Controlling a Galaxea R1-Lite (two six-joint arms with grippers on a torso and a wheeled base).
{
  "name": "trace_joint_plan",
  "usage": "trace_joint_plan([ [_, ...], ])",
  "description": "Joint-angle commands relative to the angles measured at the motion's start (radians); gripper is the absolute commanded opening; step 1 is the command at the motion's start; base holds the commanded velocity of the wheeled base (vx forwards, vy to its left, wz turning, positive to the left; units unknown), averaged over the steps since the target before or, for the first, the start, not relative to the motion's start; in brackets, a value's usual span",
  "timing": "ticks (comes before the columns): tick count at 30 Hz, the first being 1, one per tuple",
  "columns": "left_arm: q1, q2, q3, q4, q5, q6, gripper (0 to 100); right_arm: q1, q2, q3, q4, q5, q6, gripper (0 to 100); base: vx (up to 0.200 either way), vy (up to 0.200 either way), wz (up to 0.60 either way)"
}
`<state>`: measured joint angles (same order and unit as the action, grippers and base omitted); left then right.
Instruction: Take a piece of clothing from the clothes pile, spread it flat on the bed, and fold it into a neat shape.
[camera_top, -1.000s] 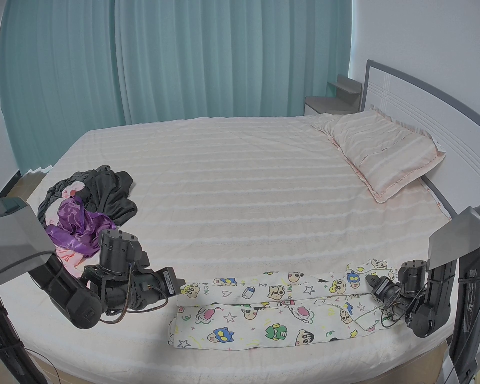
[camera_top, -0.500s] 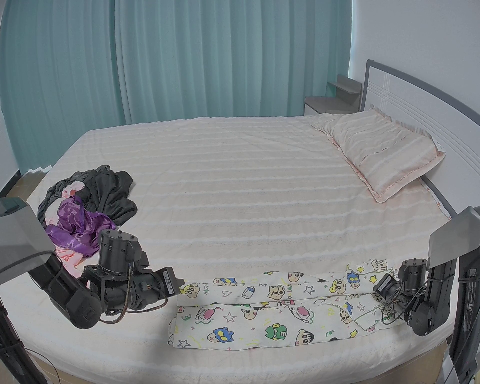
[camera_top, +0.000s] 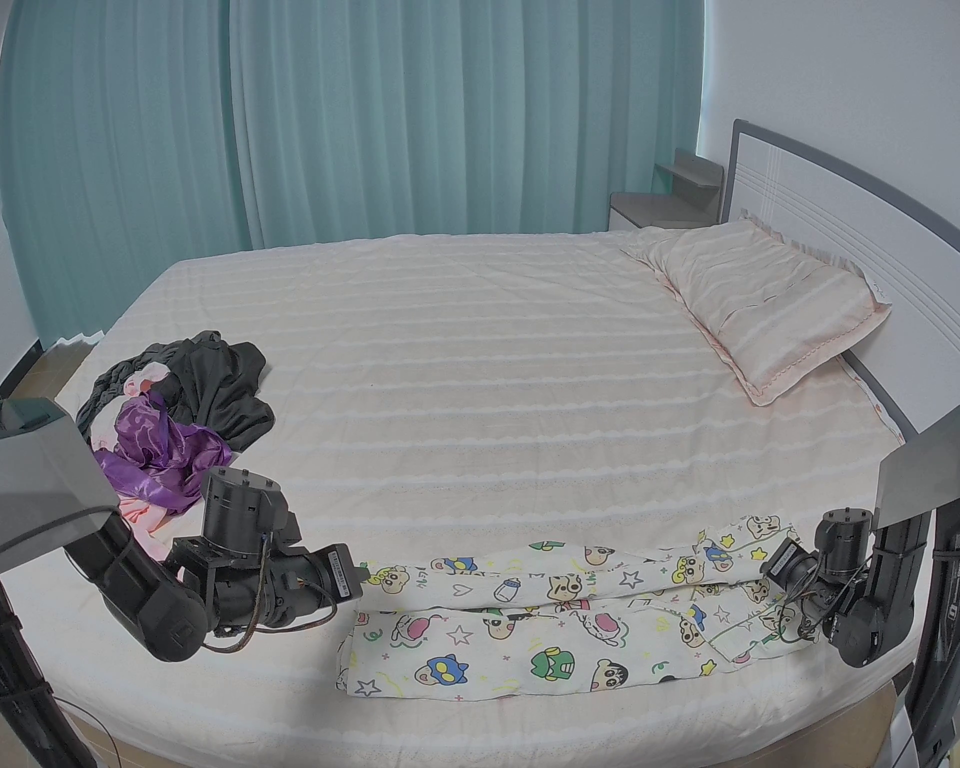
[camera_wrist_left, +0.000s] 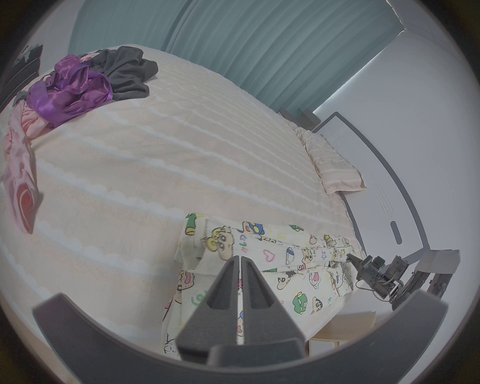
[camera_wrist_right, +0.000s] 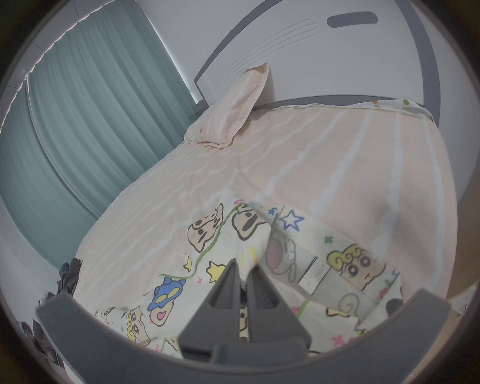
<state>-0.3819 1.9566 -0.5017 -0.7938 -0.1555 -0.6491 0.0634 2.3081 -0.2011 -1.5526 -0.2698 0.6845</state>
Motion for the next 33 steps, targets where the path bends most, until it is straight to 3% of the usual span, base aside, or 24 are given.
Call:
trace_joint_plan([
  [1,-0.003,0.027,0.003,-0.001,0.001,0.000,0,-0.017,-0.029,0.008,-0.012,0.004,-0.005,0,0.000,0.000,0.00],
  [14,-0.005,0.099,-0.014,-0.008,0.001,0.000,0,-0.010,-0.007,0.032,-0.012,0.052,-0.008,0,0.000,0.000,0.00],
  [15,-0.005,0.113,-0.021,-0.018,0.002,-0.001,0,-0.010,-0.003,0.032,-0.012,0.052,-0.008,100,0.000,0.000,0.00],
  [22,0.006,0.151,-0.084,-0.042,0.001,-0.007,0,-0.004,-0.003,0.037,-0.012,0.052,-0.008,100,0.000,0.000,0.00],
  [29,0.006,0.222,-0.215,0.056,0.050,-0.035,0,0.022,-0.006,0.040,-0.012,0.050,-0.005,100,0.000,0.000,0.00],
  [33,0.024,0.240,-0.221,0.068,0.063,-0.078,0,0.024,-0.003,0.043,-0.014,0.050,-0.006,100,0.000,0.000,0.00],
])
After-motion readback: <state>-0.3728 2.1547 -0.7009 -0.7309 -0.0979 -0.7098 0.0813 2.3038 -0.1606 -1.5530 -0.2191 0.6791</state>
